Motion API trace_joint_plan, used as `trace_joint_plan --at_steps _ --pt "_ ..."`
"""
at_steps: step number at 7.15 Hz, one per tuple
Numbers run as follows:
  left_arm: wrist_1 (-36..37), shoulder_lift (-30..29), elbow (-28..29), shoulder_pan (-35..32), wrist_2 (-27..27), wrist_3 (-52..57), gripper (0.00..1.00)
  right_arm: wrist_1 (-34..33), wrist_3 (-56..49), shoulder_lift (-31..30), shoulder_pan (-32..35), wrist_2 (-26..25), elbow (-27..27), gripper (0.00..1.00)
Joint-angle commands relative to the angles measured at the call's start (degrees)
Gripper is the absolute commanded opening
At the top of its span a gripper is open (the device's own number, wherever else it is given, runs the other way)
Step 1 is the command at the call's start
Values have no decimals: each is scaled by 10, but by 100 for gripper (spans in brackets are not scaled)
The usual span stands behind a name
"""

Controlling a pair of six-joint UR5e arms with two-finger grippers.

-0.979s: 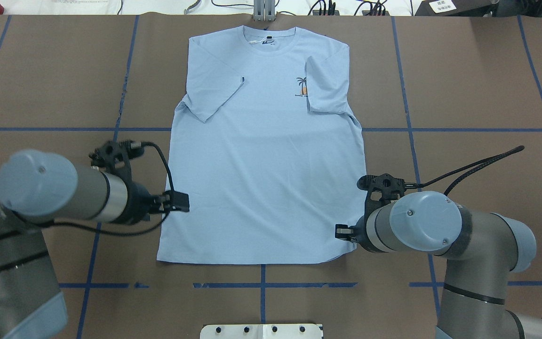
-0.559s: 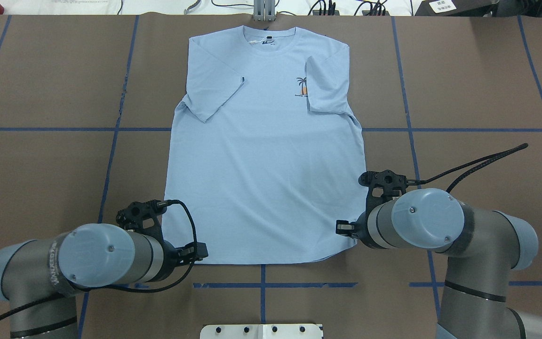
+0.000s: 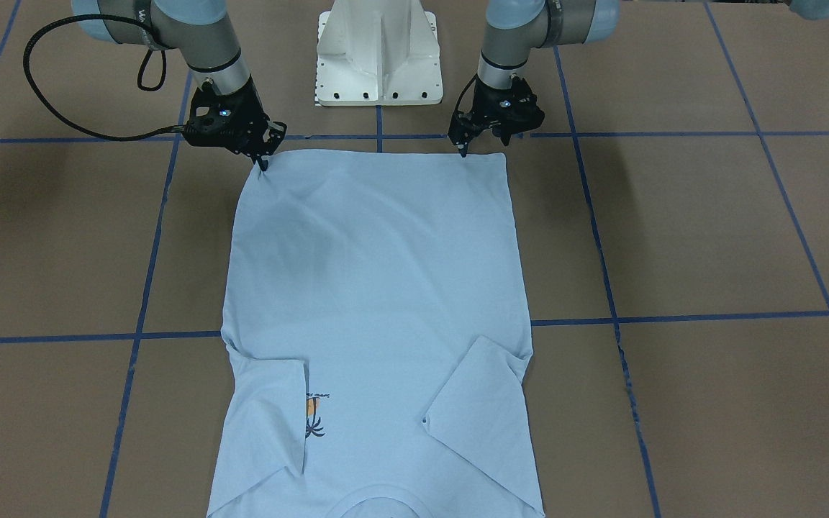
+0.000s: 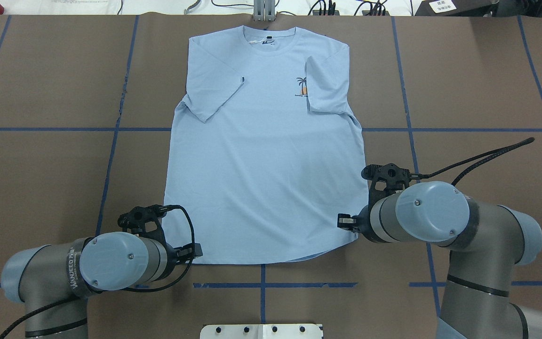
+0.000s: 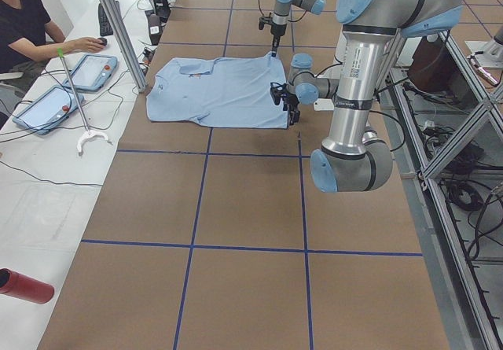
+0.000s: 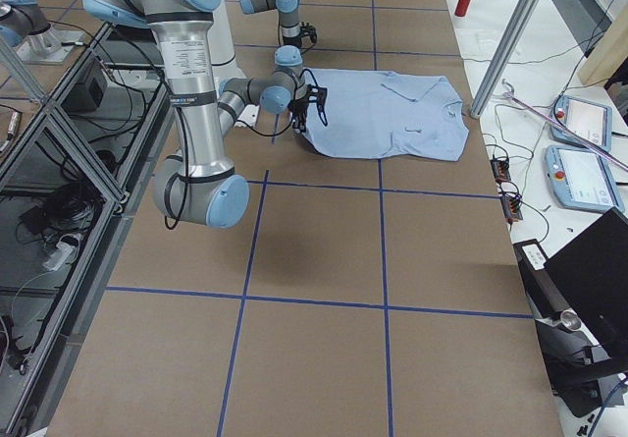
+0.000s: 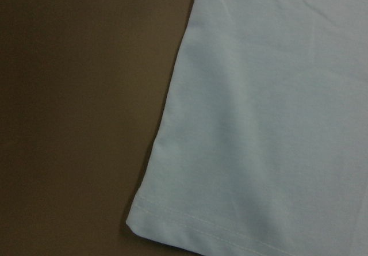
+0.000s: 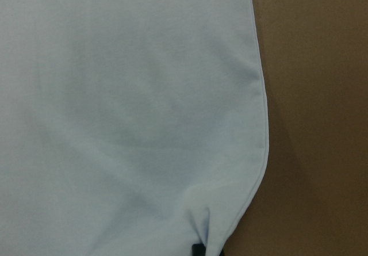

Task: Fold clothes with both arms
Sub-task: 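Grasp the hem corners nearest the robot with both grippers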

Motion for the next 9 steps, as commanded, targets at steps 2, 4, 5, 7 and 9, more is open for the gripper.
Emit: trace_joint_plan --at_steps 2,4,5,7,9 --pt "1 6 4 -15 2 13 94 0 0 0 1 0 -1 0" --pt "1 5 23 -13 5 14 90 0 0 -1 1 -1 -2 0" --pt "1 5 22 -14 4 16 85 0 0 0 1 -1 -2 0" --pt "2 6 17 -14 3 16 72 0 0 0 1 -1 -2 0" --pt "2 7 12 -14 1 16 70 0 0 0 2 0 -2 0"
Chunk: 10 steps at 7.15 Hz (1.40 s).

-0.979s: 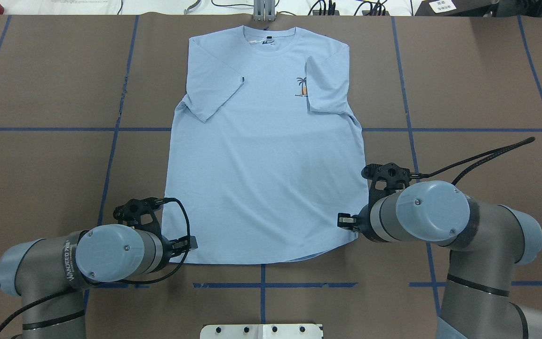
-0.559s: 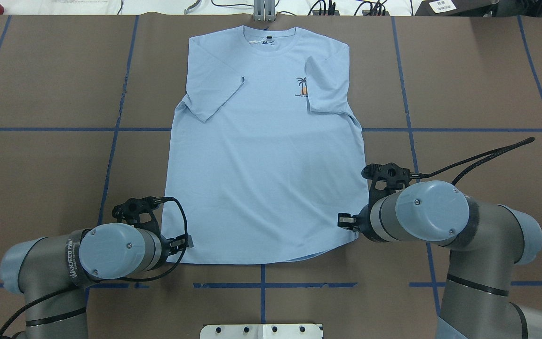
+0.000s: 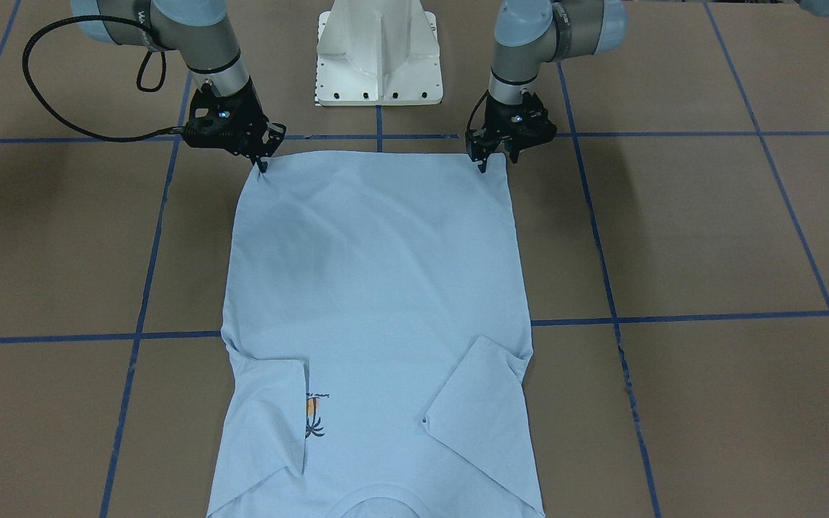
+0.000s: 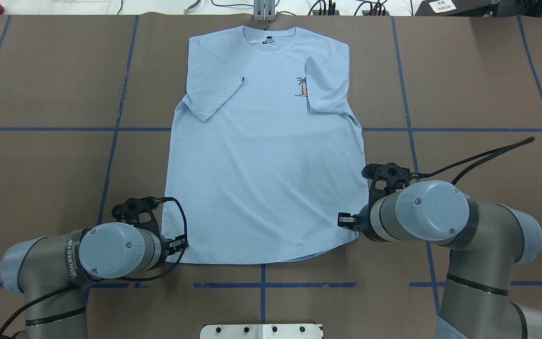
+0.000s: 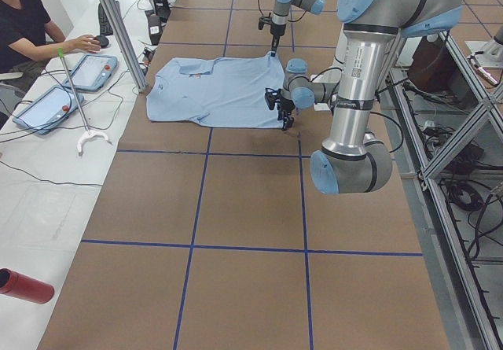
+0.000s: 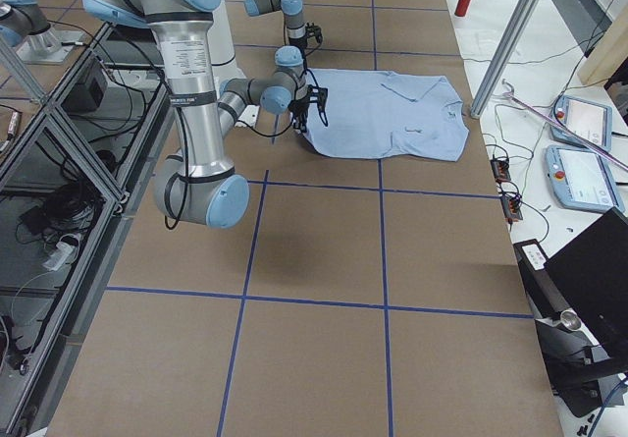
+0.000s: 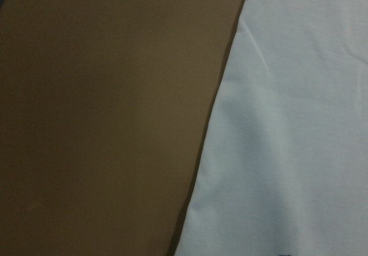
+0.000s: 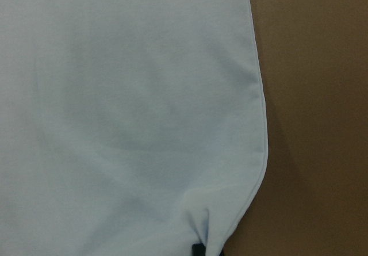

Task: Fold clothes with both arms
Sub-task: 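Grasp the hem corners nearest the robot with both grippers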

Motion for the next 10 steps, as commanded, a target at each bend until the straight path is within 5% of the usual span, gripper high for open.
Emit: trace_joint_plan --at_steps 1,3,5,7,10 --pt "0 1 -3 1 -1 1 68 0 0 0 1 -1 0 0" --pt "0 1 -3 1 -2 1 61 0 0 0 2 0 0 0" --pt "1 1 -4 1 -2 1 39 0 0 0 2 0 0 0" --pt "1 2 -6 1 -2 0 7 0 0 0 3 1 1 0" --pt "23 2 -38 2 -1 1 0 0 -1 0 3 5 2 0"
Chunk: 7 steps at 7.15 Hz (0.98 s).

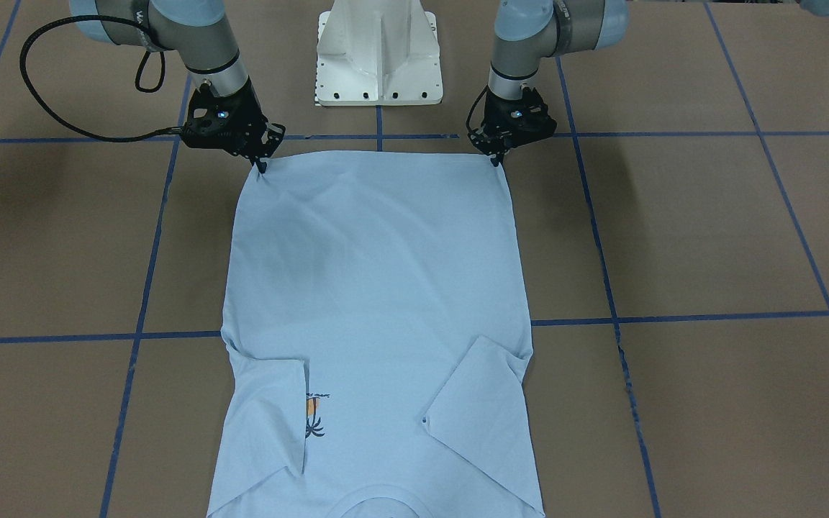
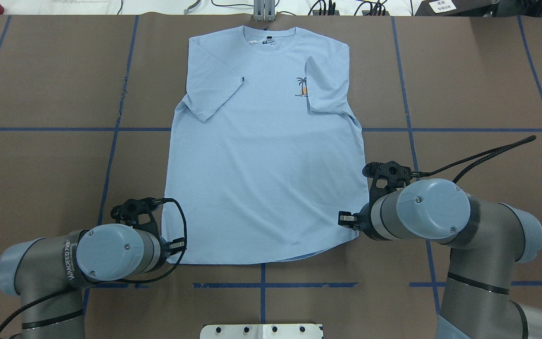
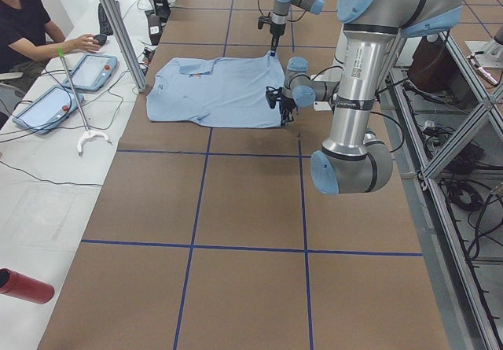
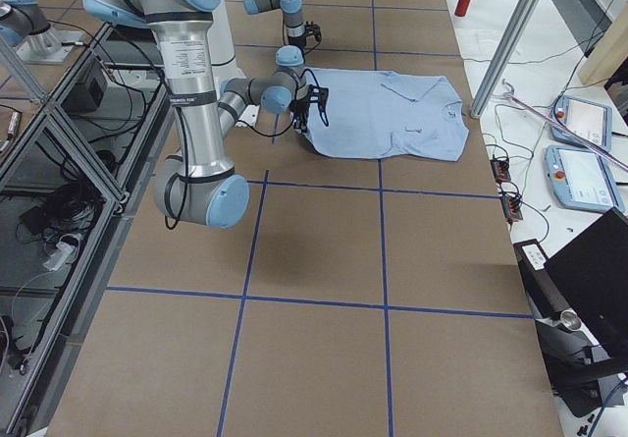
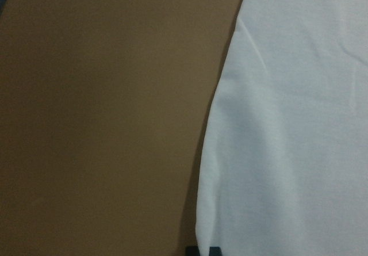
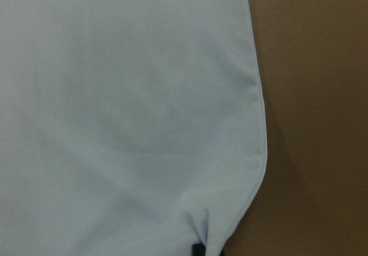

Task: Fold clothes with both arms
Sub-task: 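Grasp the hem corners nearest the robot with both grippers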

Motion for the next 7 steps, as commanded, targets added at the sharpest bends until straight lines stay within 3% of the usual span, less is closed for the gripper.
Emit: trace_joint_plan --at_steps 1,3,5,7 --pt "34 0 -52 0 -4 2 0 -3 -1 -1 5 6 14 0" --pt "69 -1 -113 4 -4 2 0 -6 1 -17 6 31 47 0" --pt "80 -3 -163 36 -5 2 0 -5 1 -63 6 107 105 0" --pt "107 -2 -208 103 -5 2 0 -4 1 -105 7 228 151 0"
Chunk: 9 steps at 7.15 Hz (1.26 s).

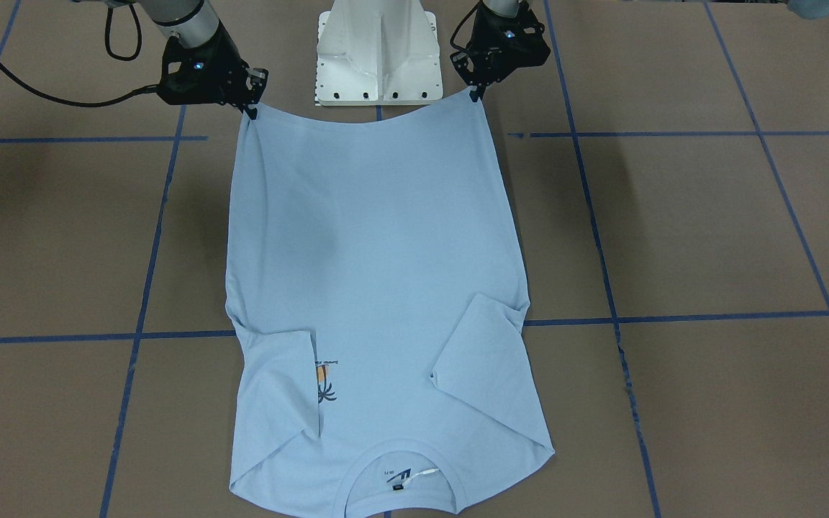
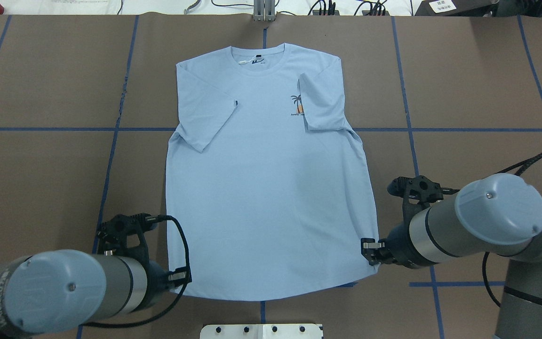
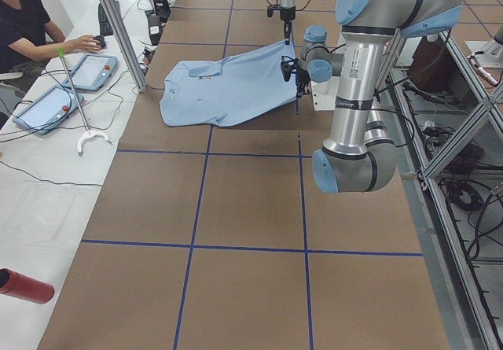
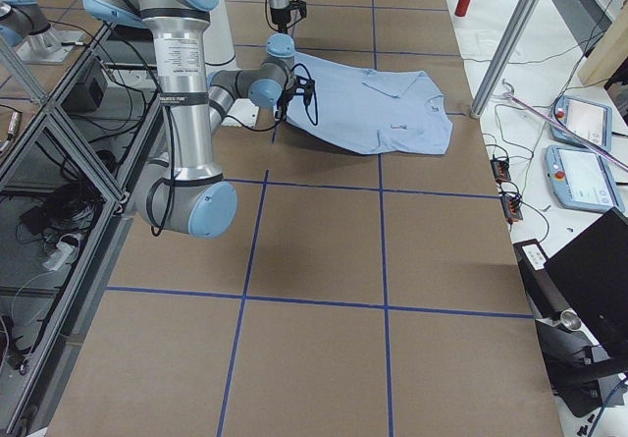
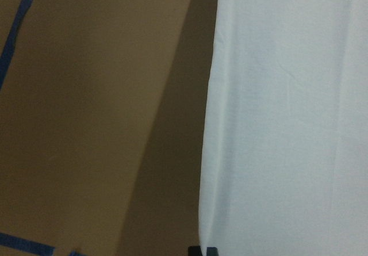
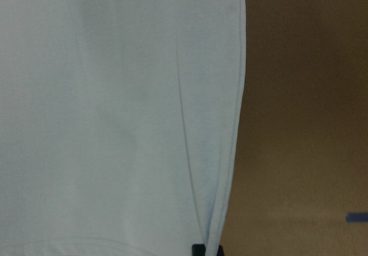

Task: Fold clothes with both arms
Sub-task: 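Lift the hem with both grippers and carry it toward the collar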

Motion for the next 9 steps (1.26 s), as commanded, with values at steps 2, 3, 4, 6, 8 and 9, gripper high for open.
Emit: trace_joint_plan --at_steps 2,3,4,6,8,9 --pt "47 2 -74 69 0 53 0 0 0 -37 -11 105 46 0" --pt "49 3 -77 69 -1 54 0 2 0 -37 -11 104 40 0" --pt "48 1 -78 60 -1 56 0 5 -6 -25 -1 90 19 0" --pt "48 -2 -55 -24 -13 117 0 7 -32 65 80 67 -77 0" --pt "47 -4 -9 -89 -49 146 0 7 -59 87 147 65 -102 0" --pt "46 -6 -3 -112 -50 159 0 7 -72 91 178 65 -113 0"
